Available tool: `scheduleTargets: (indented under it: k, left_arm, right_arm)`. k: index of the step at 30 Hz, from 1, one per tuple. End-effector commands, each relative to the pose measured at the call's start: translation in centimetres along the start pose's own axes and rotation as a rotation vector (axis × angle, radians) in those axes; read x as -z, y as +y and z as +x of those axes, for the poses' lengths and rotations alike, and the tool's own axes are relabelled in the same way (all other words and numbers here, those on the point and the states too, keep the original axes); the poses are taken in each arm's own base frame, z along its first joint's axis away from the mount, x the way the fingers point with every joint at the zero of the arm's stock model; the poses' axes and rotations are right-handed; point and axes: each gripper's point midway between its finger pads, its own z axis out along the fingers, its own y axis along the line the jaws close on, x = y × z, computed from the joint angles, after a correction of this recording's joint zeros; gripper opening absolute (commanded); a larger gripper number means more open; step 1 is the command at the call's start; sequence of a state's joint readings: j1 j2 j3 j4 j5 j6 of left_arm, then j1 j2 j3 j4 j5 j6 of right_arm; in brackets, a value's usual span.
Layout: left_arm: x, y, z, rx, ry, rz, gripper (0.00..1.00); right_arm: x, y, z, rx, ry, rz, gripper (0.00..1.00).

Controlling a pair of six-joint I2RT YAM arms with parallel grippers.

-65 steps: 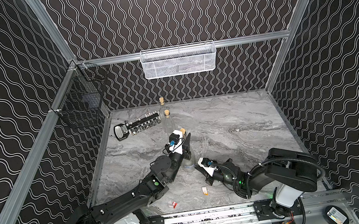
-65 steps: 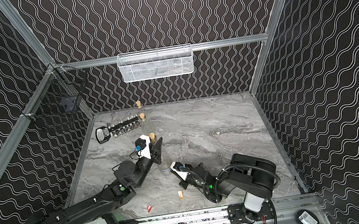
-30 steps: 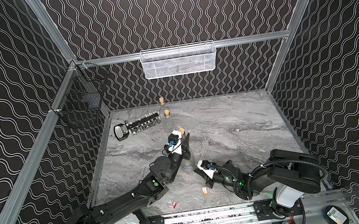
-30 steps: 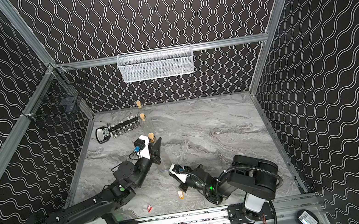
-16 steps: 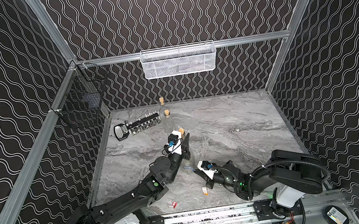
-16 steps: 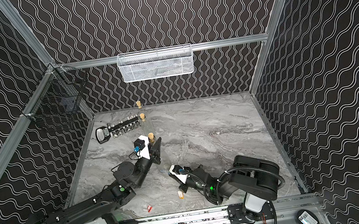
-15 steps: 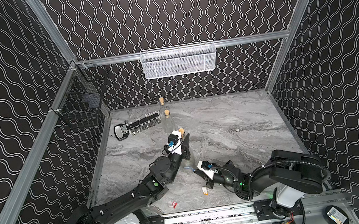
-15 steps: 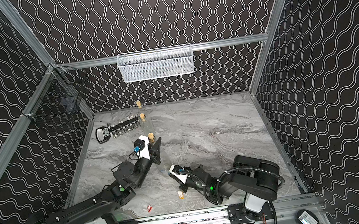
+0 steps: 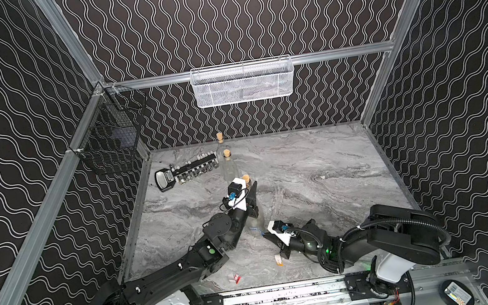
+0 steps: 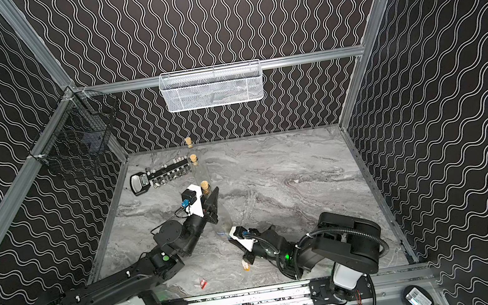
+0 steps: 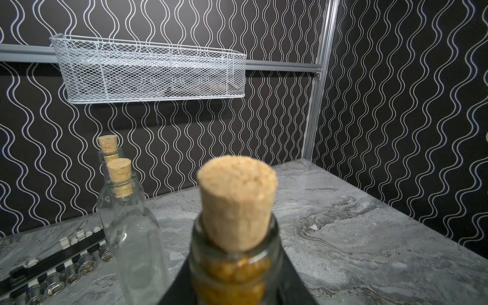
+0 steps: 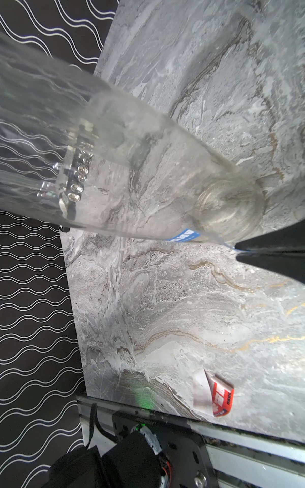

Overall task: Remove the label from the bottle
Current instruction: Tear open the label from the bottle.

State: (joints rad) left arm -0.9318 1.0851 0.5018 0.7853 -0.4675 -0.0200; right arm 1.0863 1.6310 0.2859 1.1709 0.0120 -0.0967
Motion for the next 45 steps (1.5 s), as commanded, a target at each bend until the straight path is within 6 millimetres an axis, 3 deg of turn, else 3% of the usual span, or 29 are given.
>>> scheduleTargets:
  k: [1, 45]
  left_arm:
    - [0.2, 1.3, 2.7, -0.138, 0.102, -0.063, 0.0]
    - [0.3, 1.8, 2.5, -0.143, 0.096, -0.09, 0.0]
  right_arm:
    - [0.0, 1.0, -0.6, 0.004, -0.021, -0.046, 0.0]
    - [-0.6, 3.1, -0.9, 0.019, -0.01, -0.101, 0.0]
